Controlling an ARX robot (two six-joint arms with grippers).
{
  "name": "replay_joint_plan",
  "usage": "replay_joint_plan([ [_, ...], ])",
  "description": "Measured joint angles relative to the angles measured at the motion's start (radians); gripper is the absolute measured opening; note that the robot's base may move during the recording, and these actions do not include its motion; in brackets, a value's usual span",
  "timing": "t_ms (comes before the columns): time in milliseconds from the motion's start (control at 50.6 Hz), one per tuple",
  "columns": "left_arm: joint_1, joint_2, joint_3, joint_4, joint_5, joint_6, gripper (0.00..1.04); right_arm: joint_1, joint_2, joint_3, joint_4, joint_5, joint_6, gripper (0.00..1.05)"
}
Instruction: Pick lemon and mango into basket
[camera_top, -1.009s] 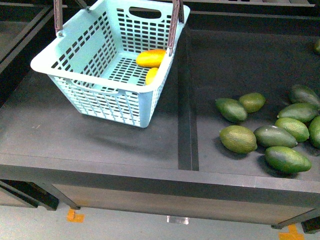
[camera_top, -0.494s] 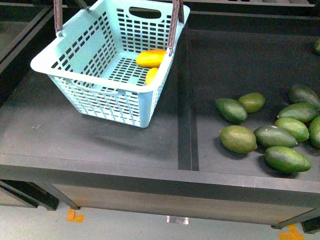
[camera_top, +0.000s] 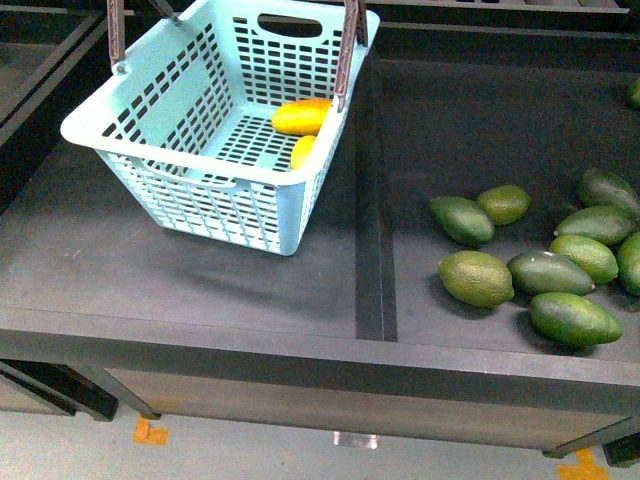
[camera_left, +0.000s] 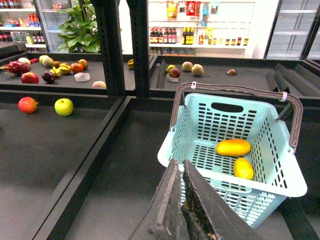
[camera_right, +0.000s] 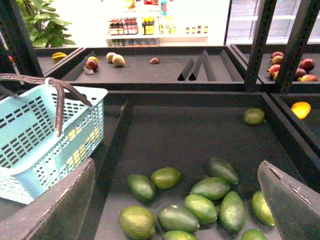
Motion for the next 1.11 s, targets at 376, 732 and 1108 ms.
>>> replay_joint_plan([
  [376,0.000,-0.133,0.000,-0.133,0.000,0.000,0.03,0.000,0.000,0.000,0.000,0.000,0.000,0.96],
  [732,0.000,-0.338,0.000,-0.342,0.000,0.000,0.03,0.000,0.000,0.000,0.000,0.000,0.000,0.96],
  [1108,0.000,-0.338,0.000,-0.344,0.000,0.000,0.03,0.000,0.000,0.000,0.000,0.000,0.000,0.96],
])
